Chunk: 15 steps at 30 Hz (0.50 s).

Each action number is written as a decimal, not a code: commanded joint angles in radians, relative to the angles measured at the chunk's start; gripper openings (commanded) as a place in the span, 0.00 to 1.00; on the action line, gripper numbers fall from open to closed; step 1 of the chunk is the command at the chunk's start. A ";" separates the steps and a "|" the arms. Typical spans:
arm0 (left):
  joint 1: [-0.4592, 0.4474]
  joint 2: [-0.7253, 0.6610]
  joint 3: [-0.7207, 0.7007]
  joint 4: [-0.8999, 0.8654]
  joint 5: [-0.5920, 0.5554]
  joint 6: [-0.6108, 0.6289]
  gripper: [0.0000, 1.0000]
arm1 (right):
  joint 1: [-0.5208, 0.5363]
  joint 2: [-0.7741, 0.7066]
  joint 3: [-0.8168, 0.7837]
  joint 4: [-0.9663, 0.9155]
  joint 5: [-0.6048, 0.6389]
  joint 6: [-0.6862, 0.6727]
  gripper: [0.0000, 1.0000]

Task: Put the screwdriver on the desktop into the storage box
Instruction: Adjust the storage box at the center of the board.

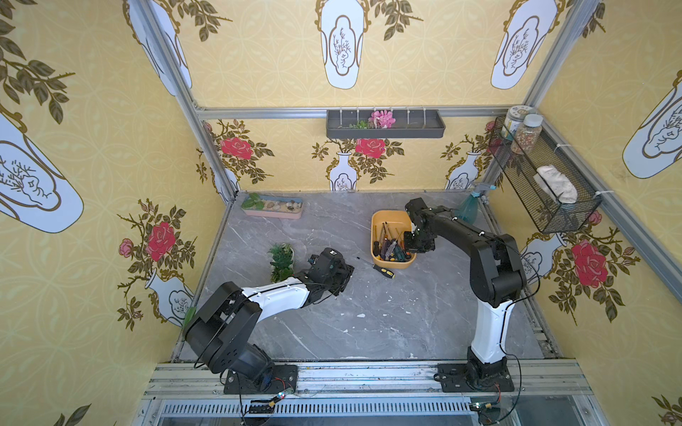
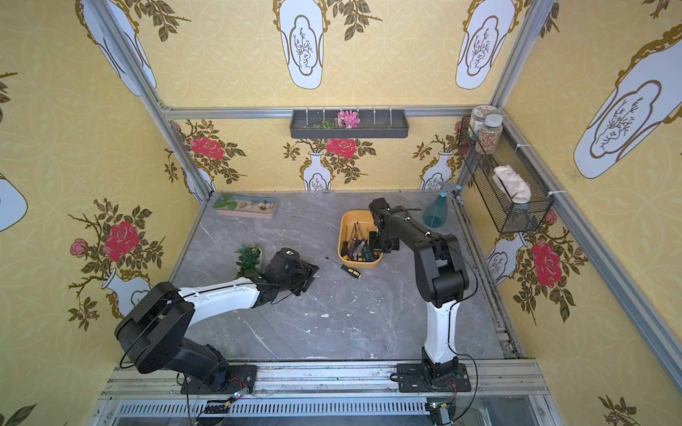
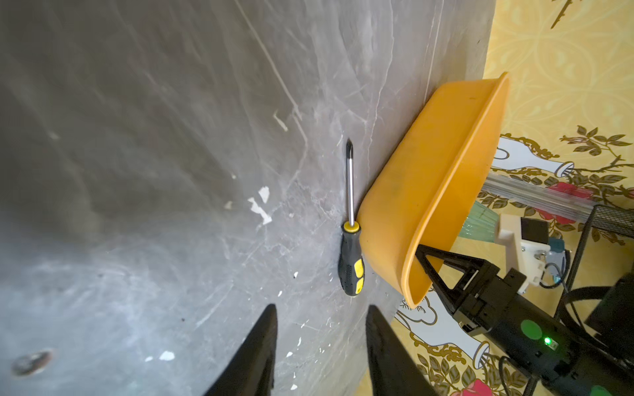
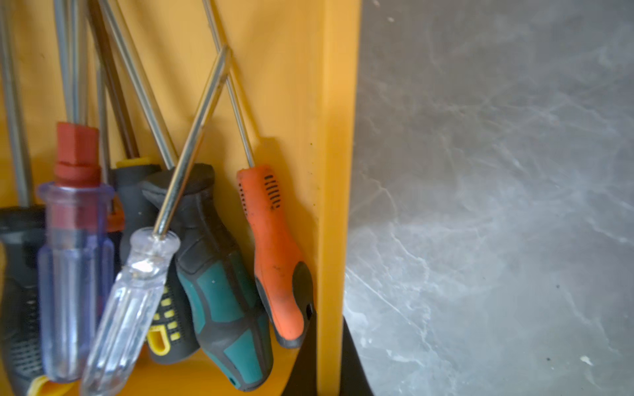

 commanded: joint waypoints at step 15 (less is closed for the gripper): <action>-0.089 0.271 0.346 -0.296 -0.020 -0.019 0.48 | -0.095 -0.210 -0.214 0.014 0.077 0.016 0.46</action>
